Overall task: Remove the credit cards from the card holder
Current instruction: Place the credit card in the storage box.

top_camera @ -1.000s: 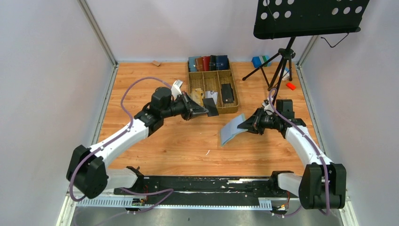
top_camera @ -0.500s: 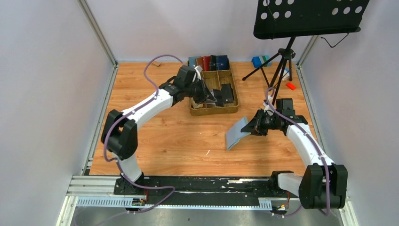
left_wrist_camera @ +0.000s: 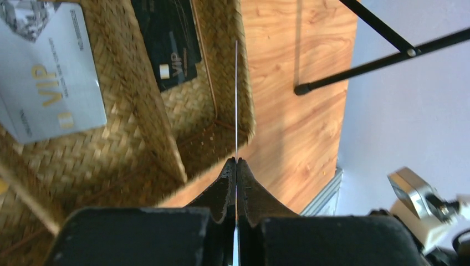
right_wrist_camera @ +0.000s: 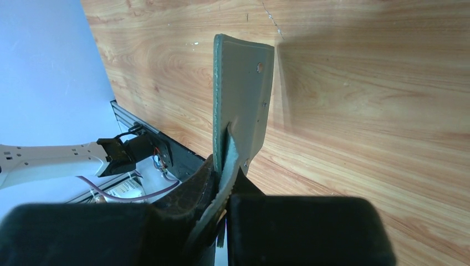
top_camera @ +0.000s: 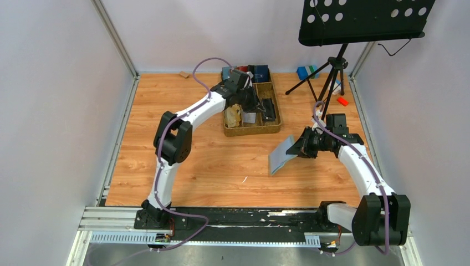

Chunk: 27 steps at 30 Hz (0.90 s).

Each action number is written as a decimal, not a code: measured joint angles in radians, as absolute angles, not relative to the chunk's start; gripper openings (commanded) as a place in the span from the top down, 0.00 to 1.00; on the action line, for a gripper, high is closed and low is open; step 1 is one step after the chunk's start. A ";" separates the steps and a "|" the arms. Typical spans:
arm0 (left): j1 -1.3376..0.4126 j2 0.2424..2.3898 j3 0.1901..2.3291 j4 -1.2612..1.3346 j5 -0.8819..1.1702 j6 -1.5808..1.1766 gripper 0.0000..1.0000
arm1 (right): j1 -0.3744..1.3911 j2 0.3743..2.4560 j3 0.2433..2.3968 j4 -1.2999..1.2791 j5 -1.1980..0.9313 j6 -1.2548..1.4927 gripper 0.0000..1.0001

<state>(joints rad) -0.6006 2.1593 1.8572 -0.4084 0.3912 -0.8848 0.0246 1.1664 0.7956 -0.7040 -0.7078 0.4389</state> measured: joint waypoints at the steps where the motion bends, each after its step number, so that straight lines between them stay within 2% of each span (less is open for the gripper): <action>1: -0.601 2.183 1.877 -0.409 0.391 -0.885 1.00 | 0.024 1.166 0.798 -0.707 -0.704 0.438 1.00; 11: -0.601 2.379 2.063 -0.436 0.387 -0.894 0.99 | 0.024 1.200 0.855 -0.726 -0.671 0.408 1.00; 15: -0.601 2.407 2.084 -0.431 0.387 -0.904 0.79 | 0.024 1.211 0.860 -0.733 -0.670 0.395 1.00; 19: -0.599 2.415 2.103 -0.430 0.387 -0.914 0.68 | 0.024 1.217 0.860 -0.739 -0.672 0.390 1.00; 27: -0.583 2.403 2.106 -0.453 0.391 -0.897 0.65 | 0.024 1.219 0.860 -0.737 -0.690 0.392 1.00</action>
